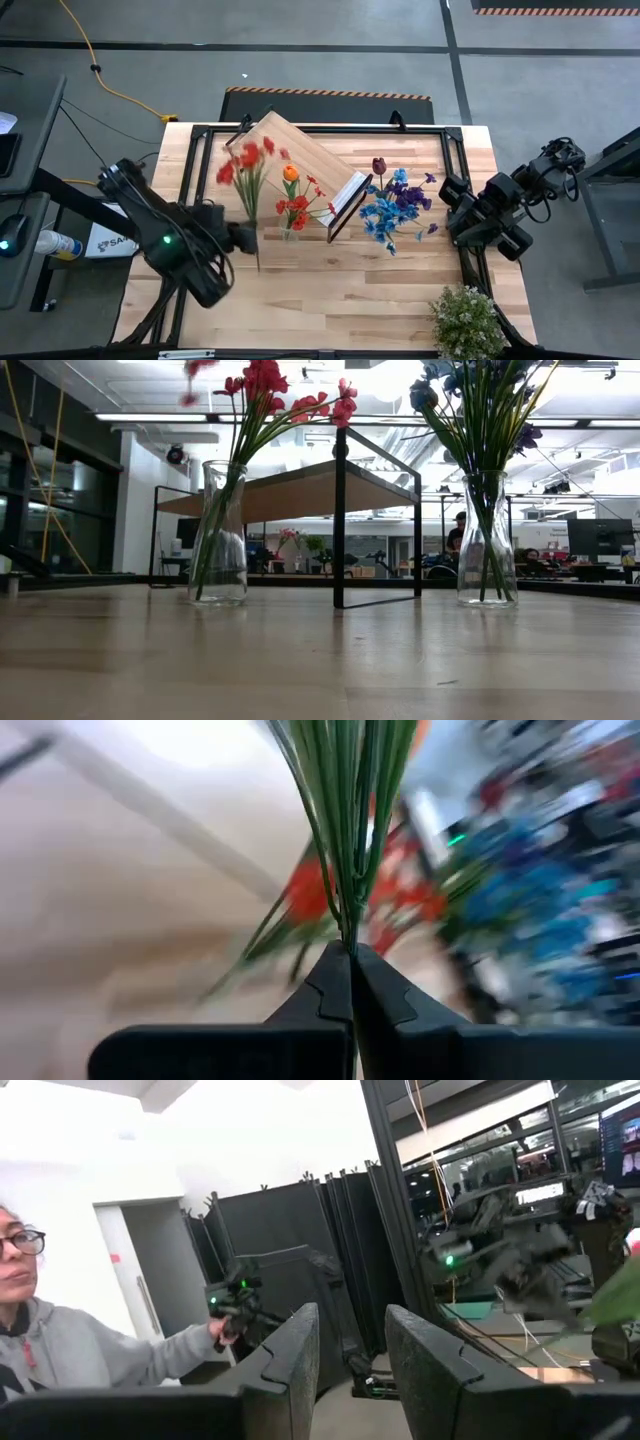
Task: Pick and place flowers into a vace then onto a shelf
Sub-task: Put the red flowers into the left transparent flower vase
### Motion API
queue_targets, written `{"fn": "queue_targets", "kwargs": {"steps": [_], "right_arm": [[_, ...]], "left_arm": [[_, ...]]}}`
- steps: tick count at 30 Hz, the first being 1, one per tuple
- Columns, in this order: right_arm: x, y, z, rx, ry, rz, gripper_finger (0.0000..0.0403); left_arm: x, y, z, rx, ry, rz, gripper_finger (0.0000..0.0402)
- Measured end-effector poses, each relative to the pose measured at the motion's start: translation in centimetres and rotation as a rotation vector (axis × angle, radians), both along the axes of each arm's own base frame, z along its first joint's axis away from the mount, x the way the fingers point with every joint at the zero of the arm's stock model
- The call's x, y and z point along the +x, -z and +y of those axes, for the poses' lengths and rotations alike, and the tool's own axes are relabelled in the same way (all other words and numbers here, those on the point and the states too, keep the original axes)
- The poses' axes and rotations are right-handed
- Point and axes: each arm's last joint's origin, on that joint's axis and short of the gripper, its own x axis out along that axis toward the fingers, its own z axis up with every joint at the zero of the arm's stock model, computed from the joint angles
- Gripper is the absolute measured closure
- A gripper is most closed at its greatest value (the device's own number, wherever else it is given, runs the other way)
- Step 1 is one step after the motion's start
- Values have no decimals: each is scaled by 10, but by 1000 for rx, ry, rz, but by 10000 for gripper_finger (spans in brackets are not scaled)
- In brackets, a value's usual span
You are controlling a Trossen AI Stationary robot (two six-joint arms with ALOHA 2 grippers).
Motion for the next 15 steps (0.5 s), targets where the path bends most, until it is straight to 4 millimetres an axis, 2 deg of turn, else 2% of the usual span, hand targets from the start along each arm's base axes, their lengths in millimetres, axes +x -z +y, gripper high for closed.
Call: {"fn": "queue_targets", "kwargs": {"steps": [4,9,12,15], "right_arm": [[0,0,0,3,-1,2,293],[0,0,0,-12,10,-7,293],[0,0,0,-16,19,-9,293],[0,0,0,-20,22,-12,293]], "left_arm": [[-9,-17,13,201,25,-106,372],[-11,-24,17,491,60,-95,372],[-7,-23,13,622,61,-80,372],[-2,-11,8,712,64,-58,372]]}}
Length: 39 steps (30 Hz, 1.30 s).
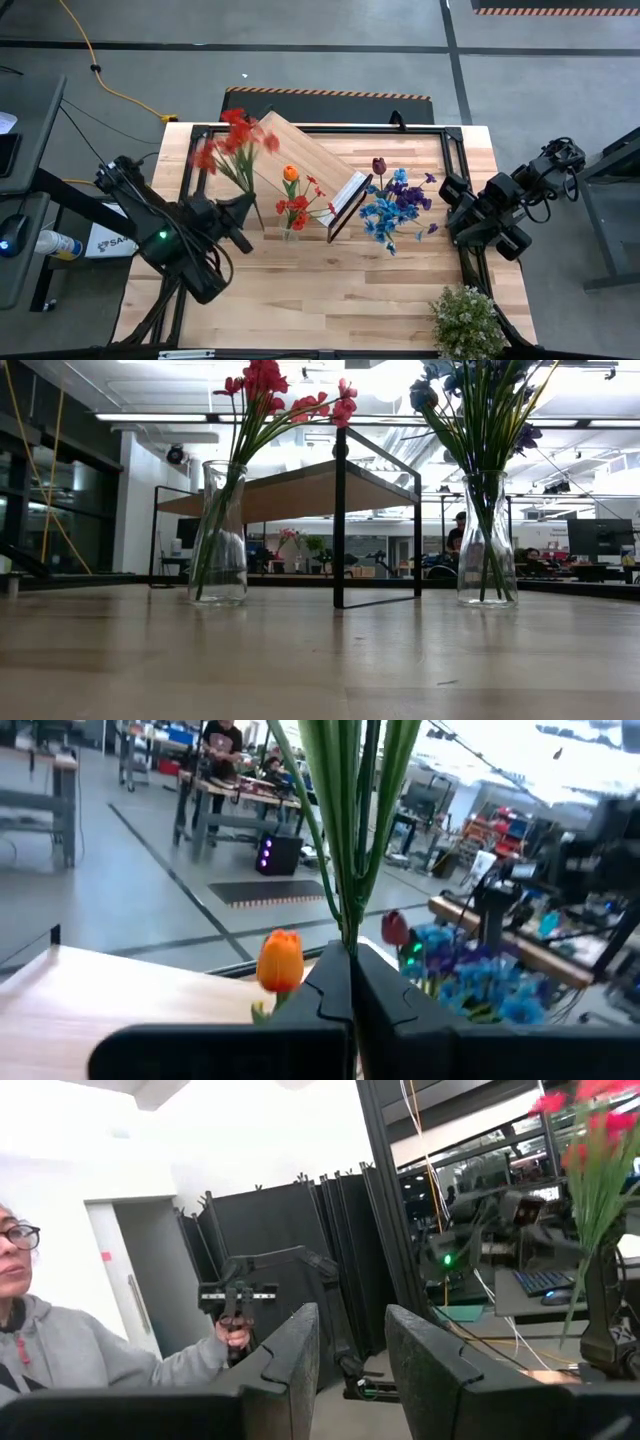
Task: Pick and place flowers into a vace then onto a shelf
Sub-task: Put the red flowers into the left transparent flower vase
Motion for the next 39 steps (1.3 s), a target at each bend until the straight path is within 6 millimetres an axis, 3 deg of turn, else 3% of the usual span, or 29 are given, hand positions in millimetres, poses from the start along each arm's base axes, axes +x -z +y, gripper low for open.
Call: {"fn": "queue_targets", "kwargs": {"steps": [11,29,39], "right_arm": [[1,0,-2,-16,70,-12,293],[1,-1,-3,5,117,-1,293],[2,-1,-3,11,131,2,293]], "left_arm": [[8,55,2,36,-29,34,372],[32,90,31,24,-187,28,372],[40,111,37,-12,-225,-17,372]]}}
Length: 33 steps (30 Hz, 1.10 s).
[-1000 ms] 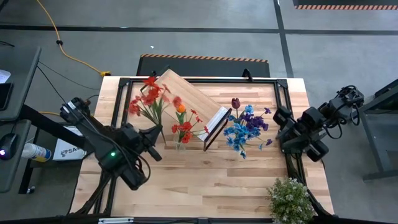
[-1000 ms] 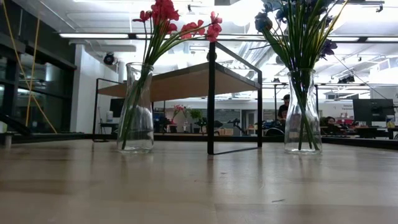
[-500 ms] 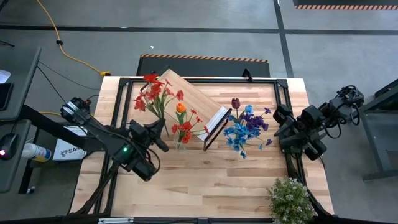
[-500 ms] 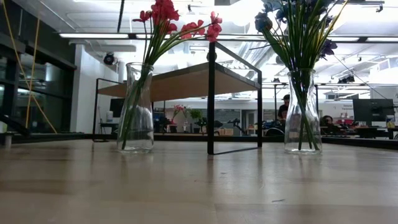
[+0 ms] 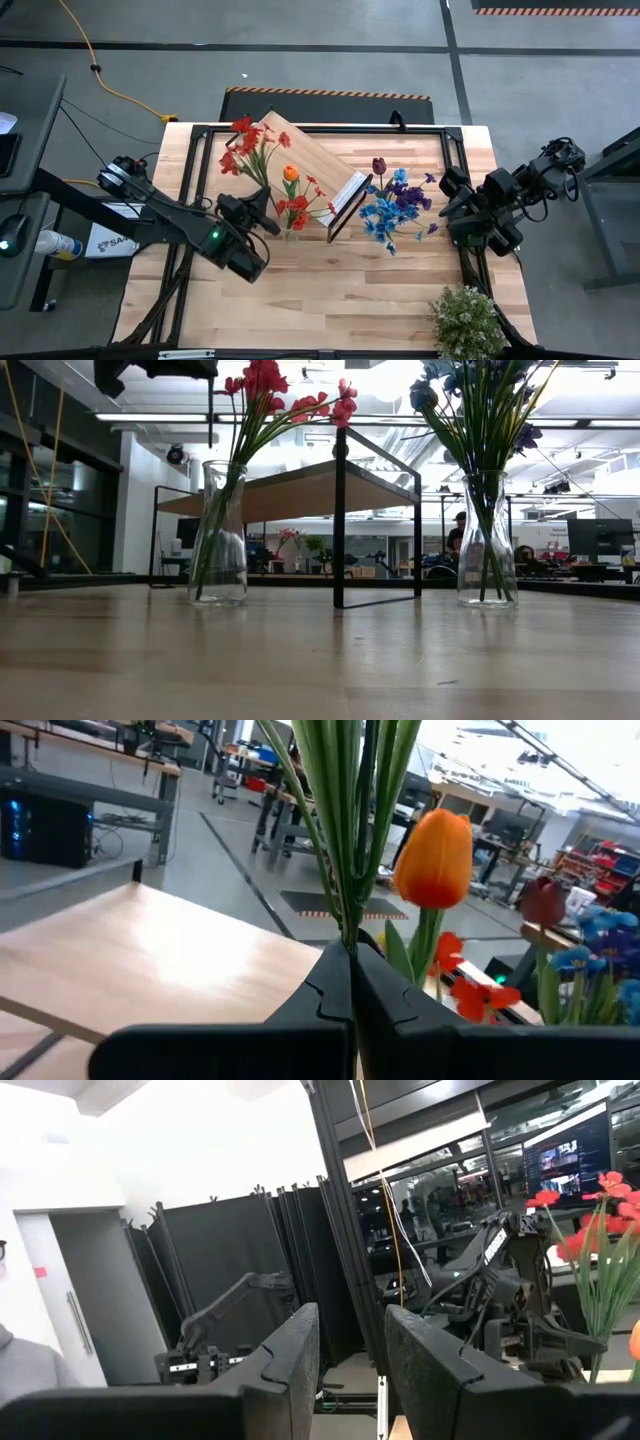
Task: Pick and place flowers into a vace then onto a shelf
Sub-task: Put the red flowers into the left transparent flower vase
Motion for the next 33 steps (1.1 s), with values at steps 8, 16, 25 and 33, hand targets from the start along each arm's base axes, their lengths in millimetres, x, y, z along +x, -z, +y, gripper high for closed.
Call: {"fn": "queue_targets", "kwargs": {"steps": [8,16,25,33], "right_arm": [[0,0,0,-9,3,-4,293],[0,0,0,-10,3,-4,293],[0,0,0,-9,3,-5,293],[0,-1,0,-5,3,-12,293]], "left_arm": [[3,16,-2,-25,0,-39,372],[8,23,-5,-25,-1,-46,372],[16,41,-10,-15,0,-26,372],[20,50,-13,-36,8,-23,359]]}}
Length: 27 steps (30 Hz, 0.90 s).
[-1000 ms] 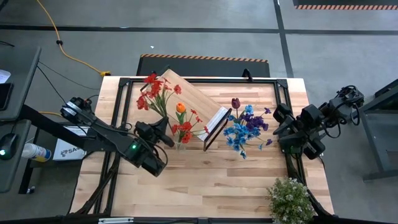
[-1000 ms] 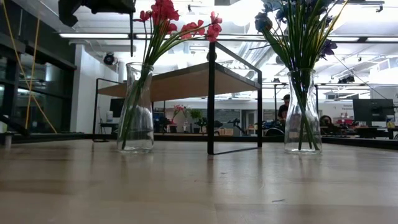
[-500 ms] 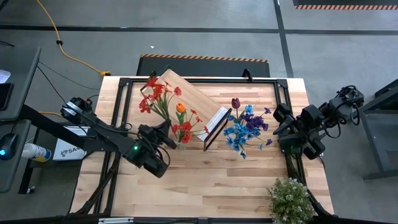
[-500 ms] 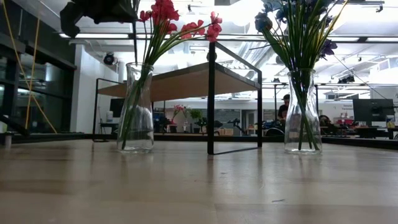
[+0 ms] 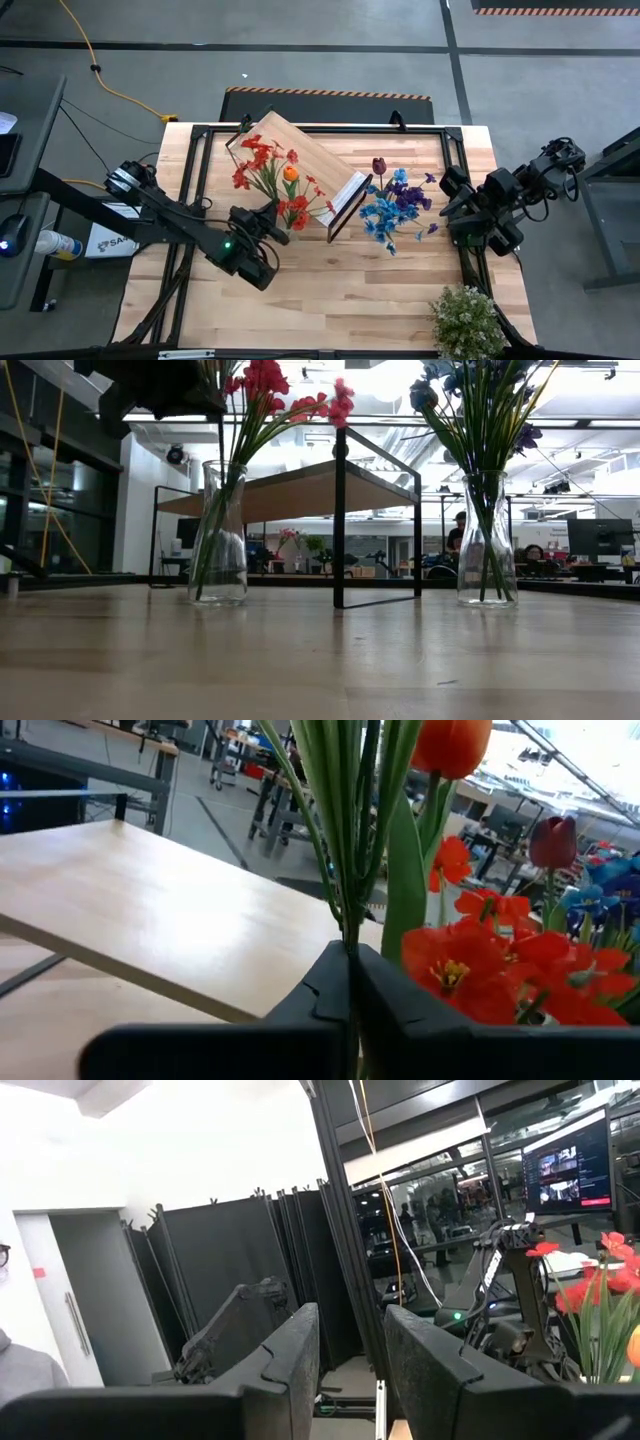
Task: Pick and place flowers into a vace then onto a shelf
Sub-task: Put the red flowers into the left transparent flower vase, then put the left transparent flower vase with flowers on the shelf
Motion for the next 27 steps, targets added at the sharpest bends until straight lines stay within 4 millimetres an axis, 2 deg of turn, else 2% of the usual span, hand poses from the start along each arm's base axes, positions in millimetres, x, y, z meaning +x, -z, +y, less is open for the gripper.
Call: {"fn": "queue_targets", "kwargs": {"steps": [8,21,27], "right_arm": [[0,-1,0,3,0,-5,293],[-1,-1,1,12,-42,-3,293],[-1,-1,1,13,-43,-3,293]], "left_arm": [[2,2,-1,-74,23,23,280],[1,4,-3,-132,54,81,247],[-1,5,-8,-137,83,117,199]]}}
